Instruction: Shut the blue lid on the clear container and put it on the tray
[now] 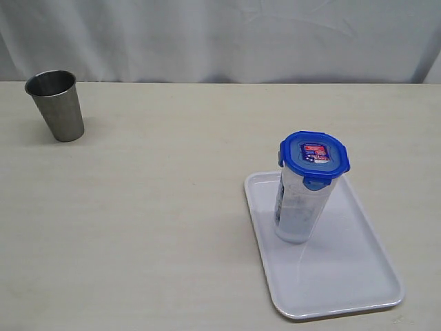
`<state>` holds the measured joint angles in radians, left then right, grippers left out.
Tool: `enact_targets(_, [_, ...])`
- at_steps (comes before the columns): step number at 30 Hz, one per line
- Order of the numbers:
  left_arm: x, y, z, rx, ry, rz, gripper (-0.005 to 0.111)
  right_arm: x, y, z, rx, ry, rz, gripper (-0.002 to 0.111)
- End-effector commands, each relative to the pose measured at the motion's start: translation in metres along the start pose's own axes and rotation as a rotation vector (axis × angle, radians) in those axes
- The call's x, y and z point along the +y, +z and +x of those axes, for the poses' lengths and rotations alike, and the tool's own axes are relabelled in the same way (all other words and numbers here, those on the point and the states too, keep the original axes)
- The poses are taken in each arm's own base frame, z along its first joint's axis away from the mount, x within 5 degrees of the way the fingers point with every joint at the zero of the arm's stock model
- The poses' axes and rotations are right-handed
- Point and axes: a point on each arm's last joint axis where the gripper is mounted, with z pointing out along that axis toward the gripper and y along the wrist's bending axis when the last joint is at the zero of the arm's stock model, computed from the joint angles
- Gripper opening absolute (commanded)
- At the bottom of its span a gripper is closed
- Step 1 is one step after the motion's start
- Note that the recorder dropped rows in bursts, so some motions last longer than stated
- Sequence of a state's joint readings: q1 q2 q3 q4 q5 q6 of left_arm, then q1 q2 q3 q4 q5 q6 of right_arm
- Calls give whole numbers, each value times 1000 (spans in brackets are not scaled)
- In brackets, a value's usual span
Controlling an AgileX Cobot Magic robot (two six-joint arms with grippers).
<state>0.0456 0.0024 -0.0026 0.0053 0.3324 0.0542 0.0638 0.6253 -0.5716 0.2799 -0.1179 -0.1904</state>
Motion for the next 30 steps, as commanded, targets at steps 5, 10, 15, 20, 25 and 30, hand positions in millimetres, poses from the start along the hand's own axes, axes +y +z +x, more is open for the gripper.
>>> enact_targets(5, [0, 0, 0, -11, 4, -7, 0, -1, -1, -1, -13, -25, 5, 4])
enact_targets(10, [1, 0, 0, -11, 11, -9, 0, -1, -1, -1, -13, -25, 5, 4])
enact_targets(15, [1, 0, 0, -11, 11, -9, 0, -1, -1, -1, -13, -25, 5, 4])
enact_targets(20, [1, 0, 0, -11, 11, -9, 0, -1, -7, -1, -29, -1, 3, 4])
enact_targets(25, [1, 0, 0, -11, 11, -9, 0, -3, -35, -1, -145, 17, 7, 4])
enact_targets(30, [1, 0, 0, -11, 11, -9, 0, -3, -71, 0, -280, -49, -4, 4])
